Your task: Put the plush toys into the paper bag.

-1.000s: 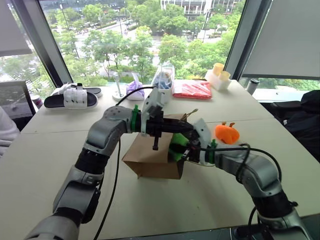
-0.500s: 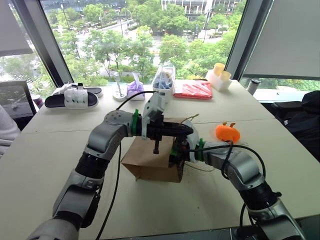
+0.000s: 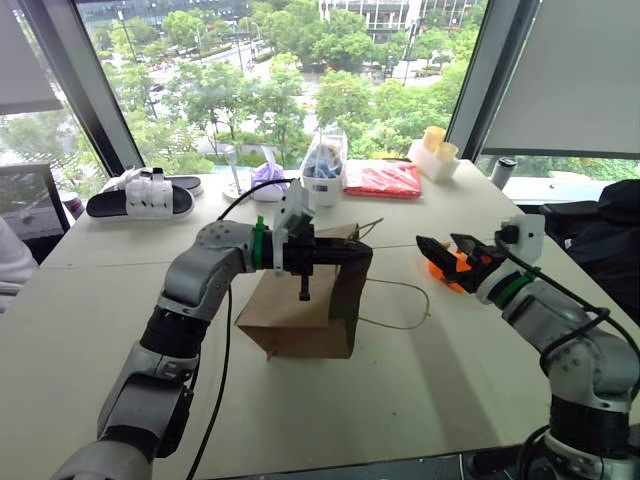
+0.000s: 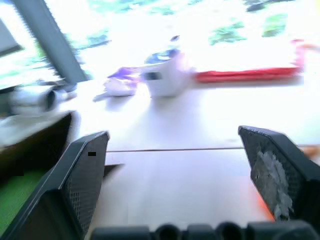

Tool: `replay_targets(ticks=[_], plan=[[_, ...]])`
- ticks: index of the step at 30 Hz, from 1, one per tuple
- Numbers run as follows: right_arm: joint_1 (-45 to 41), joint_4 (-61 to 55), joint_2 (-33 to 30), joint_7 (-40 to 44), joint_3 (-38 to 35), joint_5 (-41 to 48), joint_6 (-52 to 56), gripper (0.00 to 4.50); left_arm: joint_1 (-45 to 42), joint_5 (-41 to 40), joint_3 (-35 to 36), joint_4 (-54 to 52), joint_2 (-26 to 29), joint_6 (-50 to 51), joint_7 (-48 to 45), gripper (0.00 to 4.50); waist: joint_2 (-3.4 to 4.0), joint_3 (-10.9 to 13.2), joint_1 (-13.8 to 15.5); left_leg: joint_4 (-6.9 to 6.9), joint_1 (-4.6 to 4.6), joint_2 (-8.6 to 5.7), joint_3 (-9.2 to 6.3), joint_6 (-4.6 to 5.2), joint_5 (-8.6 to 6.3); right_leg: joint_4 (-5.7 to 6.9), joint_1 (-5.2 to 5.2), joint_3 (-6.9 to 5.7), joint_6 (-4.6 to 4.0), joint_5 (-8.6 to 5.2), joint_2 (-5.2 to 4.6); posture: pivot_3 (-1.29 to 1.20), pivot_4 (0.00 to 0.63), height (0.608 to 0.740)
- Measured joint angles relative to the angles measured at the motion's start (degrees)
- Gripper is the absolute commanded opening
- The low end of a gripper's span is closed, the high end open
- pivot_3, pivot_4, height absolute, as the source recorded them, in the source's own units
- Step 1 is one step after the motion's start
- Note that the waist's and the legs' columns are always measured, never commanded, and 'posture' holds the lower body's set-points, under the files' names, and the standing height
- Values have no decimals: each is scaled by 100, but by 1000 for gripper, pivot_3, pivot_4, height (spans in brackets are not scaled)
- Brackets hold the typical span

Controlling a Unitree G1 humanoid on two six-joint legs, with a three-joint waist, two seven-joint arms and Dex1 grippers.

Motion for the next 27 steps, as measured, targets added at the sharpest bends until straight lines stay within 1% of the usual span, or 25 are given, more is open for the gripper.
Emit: replay_targets(ticks=[2, 4, 8, 9, 13, 16, 22, 24, 27], plan=[[-217, 599, 150, -263, 264, -387, -261, 4471, 0, -1, -2, -6, -59, 2, 47, 0, 2, -1, 0, 0, -3, 1, 4, -3, 2, 2, -8, 6, 0, 0, 1, 0, 150, 740], [-558, 1269, 139, -601, 566, -931, -567, 4471, 2, -2, -4, -12, -89, 2, 72, 0, 2, -1, 11, 0, -7, -1, 11, -37, 21, 1, -14, 19, 0, 0, 2, 0, 150, 740], [-1239, 2742, -56, -1253, 1077, -2016, -1284, 4471, 5, 0, 15, -7, -103, -1, 169, 0, 2, -1, 41, 1, -12, -9, 19, -38, 21, -8, -11, 45, 0, 1, 7, 0, 150, 740], [-1480, 3304, -80, -1380, 1207, -2277, -1519, 4471, 8, 2, 28, -3, -102, -3, 205, 0, 1, -1, 32, 1, -10, -8, 22, -38, 21, -8, -10, 50, 0, 1, 12, 0, 150, 740], [-1844, 4541, -63, -1469, 1508, -2754, -1990, 4471, 24, 4, 31, -28, -141, -9, 329, 0, 0, -1, 14, -8, -11, -4, 26, -38, 21, -11, -13, 57, 0, 1, 19, 0, 150, 740], [-2036, 5075, 0, -1421, 1542, -2839, -2160, 3668, 113, 1, 42, -187, -137, -2, 454, 0, 0, -1, 3, -8, -10, -3, 27, -38, 21, -10, -13, 59, 0, 1, 20, 0, 150, 740], [-2068, 5261, -33, -1262, 1526, -2900, -2375, 724, 266, -3, 218, -289, -58, 1, 664, 0, -1, -2, 14, 3, -5, -4, 20, -40, 22, -12, 2, 61, 0, 1, 26, 0, 150, 740], [-2066, 5261, -67, -1199, 1525, -2923, -2365, 33, 266, -8, 218, -295, -58, 1, 667, 0, -1, -2, 14, 4, -5, -4, 19, -39, 22, -12, 4, 62, 0, 1, 27, 0, 150, 740], [-1948, 5069, -122, -1054, 1473, -2907, -2353, 10, 258, -69, 218, -295, -69, 4, 655, 0, -1, -2, 15, 3, -7, -4, 17, -40, 22, -11, 3, 63, 0, 1, 28, 0, 150, 740]])
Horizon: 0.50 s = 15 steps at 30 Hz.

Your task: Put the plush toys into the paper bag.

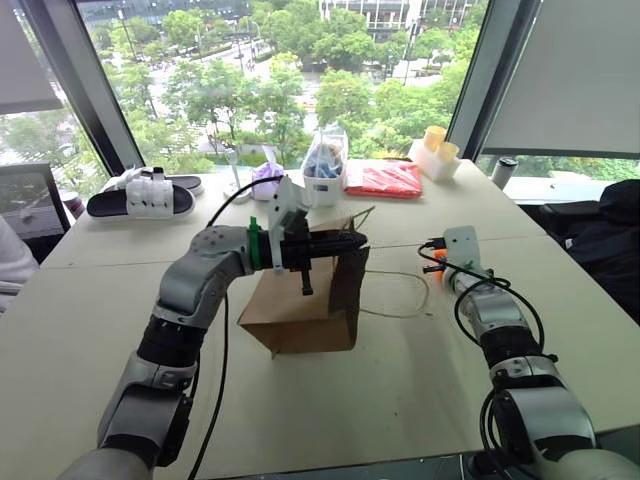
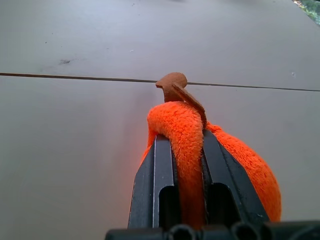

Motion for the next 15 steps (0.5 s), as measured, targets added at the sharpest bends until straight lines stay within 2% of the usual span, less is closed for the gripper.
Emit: replay_targets(ticks=[3, 6, 10, 15], plan=[[488, -885, -109, 577, -200, 358, -18, 10, -46, -62, -4, 7, 44, 19, -131, 0, 0, 0, 5, -4, -6, 0, -6, 0, 0, 0, -6, 0, 1, 0, 2, 0, 150, 740], [979, -2695, -547, 1770, -207, 1063, 246, 10, -154, -136, -16, 89, 138, 93, -412, 0, 9, 6, -12, -6, -15, 0, -5, 3, -2, 1, -14, 1, 2, 0, 2, 0, 150, 740], [1060, -4745, -1308, 2978, -330, 1947, 773, 10, -332, -160, -32, 328, 124, 89, -721, 0, 6, 4, -3, -6, 2, 6, -7, 24, -15, -19, 8, -3, 4, -1, 10, 0, 150, 740], [1370, -5741, -2269, 4271, 141, 2349, 1299, 10, -552, -176, -78, 670, 65, 114, -1108, 0, -1, 7, 44, 10, -2, 3, -8, 43, -25, -24, 16, -3, 4, -1, 9, 0, 150, 740]])
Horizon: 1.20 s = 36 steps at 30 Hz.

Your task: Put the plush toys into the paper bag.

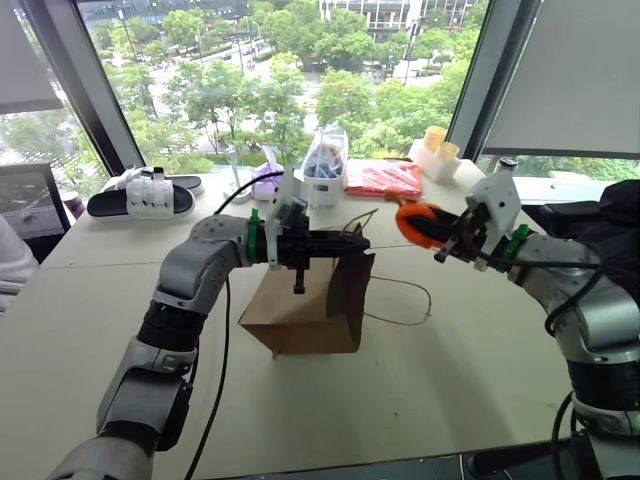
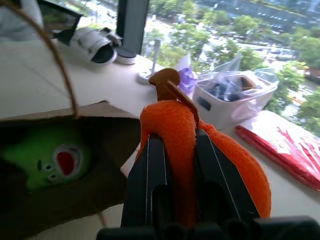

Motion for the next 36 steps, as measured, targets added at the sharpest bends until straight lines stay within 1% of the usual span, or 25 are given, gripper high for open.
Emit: replay_targets(ticks=[2, 4, 11, 14, 17, 21, 24, 28, 30, 36], plan=[[118, -202, -229, 283, 278, -46, 55, 10, -162, -26, 4, 107, -84, 51, -63, 0, -2, 1, -5, -1, -3, 0, 0, 0, 0, -8, 0, 0, 0, 0, 0, 0, 150, 740], [192, -290, -231, 347, 404, -88, 66, 10, -248, -79, 6, 131, -139, 97, -99, 0, -2, 1, -12, -4, -2, 0, 0, 1, -1, -11, -1, 0, 1, 0, -2, 0, 150, 740], [220, -456, 287, 183, 625, -92, 140, 10, -335, -62, -72, 251, -212, 82, -254, 0, -2, 1, -9, -10, -6, 4, -12, -28, 15, -16, -7, 2, 0, 1, -1, 0, 150, 740], [132, -520, 360, 217, 911, -187, 105, 10, -337, -62, -72, 277, -221, 82, -276, 0, -2, 1, -6, -7, -7, 2, -15, -27, 15, -19, -4, 2, 1, 1, -2, 0, 150, 740], [-105, -455, 390, 332, 1373, -560, -181, 10, -340, -63, -75, 284, -253, 83, -310, 0, -2, 1, -9, -7, -6, 2, -14, -28, 15, -19, -4, 2, 1, 1, -2, 0, 150, 740], [-502, 103, 543, 583, 1989, -1255, -808, 10, -344, -59, -41, 317, -222, 91, -338, 0, -2, 1, -44, -10, -3, 2, -11, -31, 17, -17, -7, 2, 1, 1, 0, 0, 150, 740], [-699, 475, 722, 792, 2251, -1619, -1291, 10, -335, 10, 33, 335, -171, 117, -306, 0, -2, 1, -33, -11, -6, 2, -12, -34, 19, -16, -10, 1, 1, 1, 0, 0, 150, 740], [-819, 1051, 1246, 1091, 3024, -2099, -1894, 10, -339, -27, -113, 128, -453, 154, -246, 0, -10, -4, -21, -8, -11, 0, -14, -35, 19, -19, -8, 1, 2, 2, -1, 0, 150, 740], [-829, 1245, 1291, 1140, 3077, -2204, -2056, 10, -324, -30, -106, 112, -418, 184, -220, 0, -10, -4, -20, -6, -10, -1, -20, -35, 19, -18, -8, 3, 2, 2, -1, 0, 150, 740], [-1227, 2054, 1457, 1091, 3241, -3022, -2933, 10, -243, -111, -85, 73, -402, 273, -26, 0, -10, -4, -33, -9, -6, 0, -22, -40, 22, -8, -13, 3, 1, 3, 0, 0, 150, 740]])
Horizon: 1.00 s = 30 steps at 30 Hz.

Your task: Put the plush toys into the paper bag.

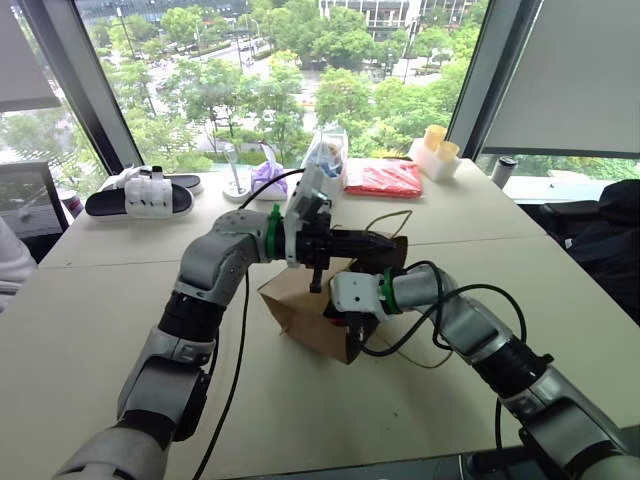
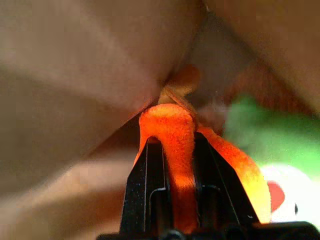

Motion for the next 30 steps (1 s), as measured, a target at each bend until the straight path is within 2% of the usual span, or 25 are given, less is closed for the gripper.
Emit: replay_targets(ticks=[2, 10, 16, 23, 25, 30], plan=[[-39, 188, 35, -19, 18, -193, -226, 10, 1, -9, 4, 0, 14, -3, 41, 0, 0, 0, 0, -2, 0, 0, 0, 0, 0, 0, -1, 0, 0, 0, 0, 0, 150, 740], [46, -3, 125, -67, -381, -163, -200, 3797, 7, -15, 39, 4, 47, -44, 157, 0, 0, 0, 15, 0, -1, 0, -2, 0, 0, 0, 1, 0, 0, 0, 0, 0, 150, 740], [633, -1084, -275, -252, -1118, -107, 375, 3797, 67, 171, 11, 185, 28, -191, 283, 0, 0, 0, 33, 0, -3, -2, -3, 0, 0, -1, 1, 0, 0, 0, -1, 0, 150, 740], [1530, -2762, -548, -463, -2289, 488, 1577, 3797, 44, 337, 7, 594, -183, -304, 568, 0, 0, 0, 21, -1, -1, -1, -2, 1, -1, -7, 6, 0, 0, 0, 0, 0, 150, 740], [1801, -3306, -360, -640, -2830, 1015, 2391, 3797, 20, 373, 9, 722, -258, -328, 635, 0, 0, 0, 33, 0, -2, 0, -5, 2, -1, -6, 7, 0, 0, 0, -1, 0, 150, 740], [1981, -4434, 580, -1519, -4842, 2738, 4885, 3797, -39, 413, 23, 949, -423, -417, 748, 0, -1, -1, 59, 1, -1, 1, -9, 9, -5, -8, 11, 0, -1, 1, -2, 0, 150, 740]])
